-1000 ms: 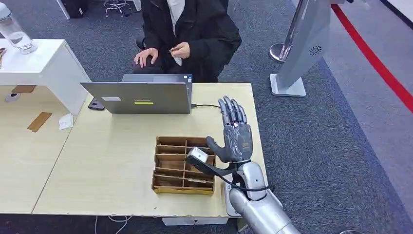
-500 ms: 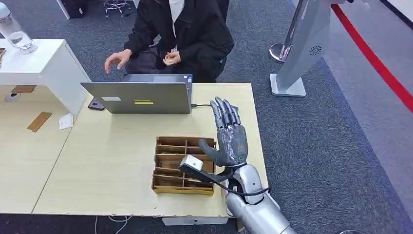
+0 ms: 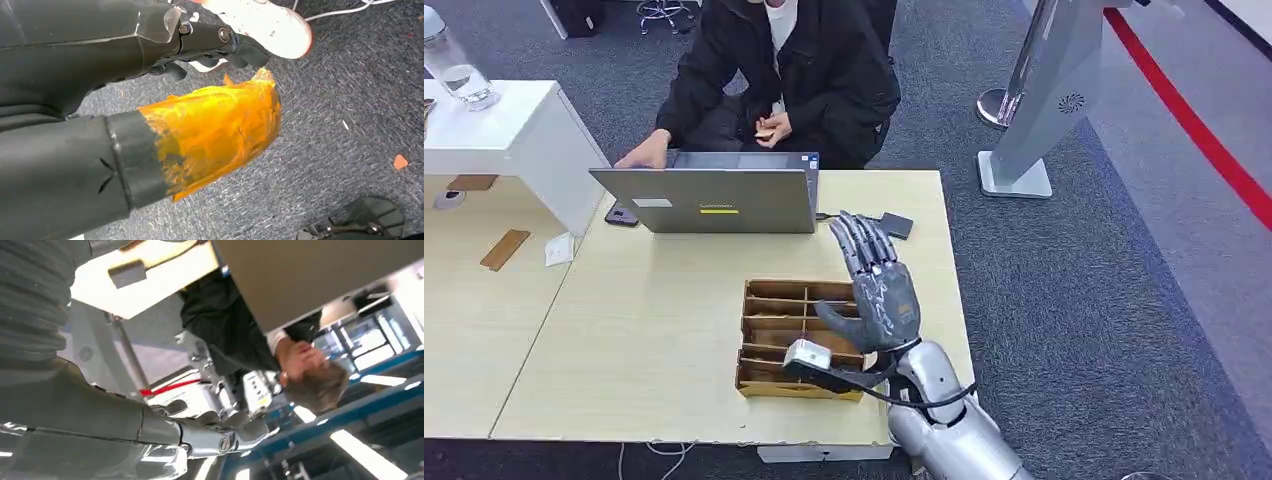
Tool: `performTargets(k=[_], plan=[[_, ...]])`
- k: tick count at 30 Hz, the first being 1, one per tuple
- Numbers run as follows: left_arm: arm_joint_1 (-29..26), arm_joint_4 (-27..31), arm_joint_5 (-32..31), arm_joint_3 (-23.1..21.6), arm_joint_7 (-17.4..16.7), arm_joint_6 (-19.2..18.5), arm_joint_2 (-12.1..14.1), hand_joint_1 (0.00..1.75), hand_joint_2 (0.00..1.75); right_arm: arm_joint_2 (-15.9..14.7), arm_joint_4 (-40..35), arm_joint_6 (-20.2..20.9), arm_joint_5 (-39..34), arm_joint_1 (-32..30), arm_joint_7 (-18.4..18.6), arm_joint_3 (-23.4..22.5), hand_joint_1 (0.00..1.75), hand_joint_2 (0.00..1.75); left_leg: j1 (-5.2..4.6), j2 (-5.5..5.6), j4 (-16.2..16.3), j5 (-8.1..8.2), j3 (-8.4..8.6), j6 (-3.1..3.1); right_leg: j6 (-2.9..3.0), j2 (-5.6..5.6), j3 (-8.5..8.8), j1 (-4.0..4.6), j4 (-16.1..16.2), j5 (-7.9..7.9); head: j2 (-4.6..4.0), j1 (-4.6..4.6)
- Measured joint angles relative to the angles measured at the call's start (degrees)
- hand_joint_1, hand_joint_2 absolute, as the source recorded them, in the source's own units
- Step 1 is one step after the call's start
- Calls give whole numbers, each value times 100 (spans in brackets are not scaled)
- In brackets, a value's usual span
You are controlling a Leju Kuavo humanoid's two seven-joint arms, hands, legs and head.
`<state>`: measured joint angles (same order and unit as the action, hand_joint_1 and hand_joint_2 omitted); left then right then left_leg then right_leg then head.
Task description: Pass the card to the sensor for recognition and then transmit it.
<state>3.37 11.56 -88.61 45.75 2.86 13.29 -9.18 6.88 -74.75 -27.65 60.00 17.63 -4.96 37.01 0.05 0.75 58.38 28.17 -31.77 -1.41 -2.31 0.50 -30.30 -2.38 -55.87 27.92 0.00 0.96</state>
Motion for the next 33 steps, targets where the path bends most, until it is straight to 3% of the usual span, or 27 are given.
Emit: performTargets(k=[7, 16, 26, 33], plan=[[2, 0, -2, 0, 0, -22, 22, 0, 0, -208, 55, 422, 125, 144, 66, 374, 0, 175, 0, 0, 0, 0, 0, 0, 0, 0, 1, 0, 0, -1, 0, 0], [2, 0, -2, 0, 0, -31, 28, 0, 0, -365, 265, 526, 503, 318, 378, 645, 0, 175, 0, 0, 0, 0, 0, 0, 0, 0, 1, 0, 0, -1, 0, 0], [1, 0, -2, 0, 0, -31, 31, 0, 0, -424, 400, 566, 599, 372, 490, 714, 0, 175, 0, 0, 0, 0, 0, 0, 0, 0, 1, 0, 0, -1, 0, 0], [1, 0, -2, 0, 0, -31, 33, 0, 0, -437, 488, 570, 689, 370, 610, 719, 19, 175, 0, 0, 0, 0, 0, 0, 0, 0, 0, 0, 0, -1, 0, 0]])
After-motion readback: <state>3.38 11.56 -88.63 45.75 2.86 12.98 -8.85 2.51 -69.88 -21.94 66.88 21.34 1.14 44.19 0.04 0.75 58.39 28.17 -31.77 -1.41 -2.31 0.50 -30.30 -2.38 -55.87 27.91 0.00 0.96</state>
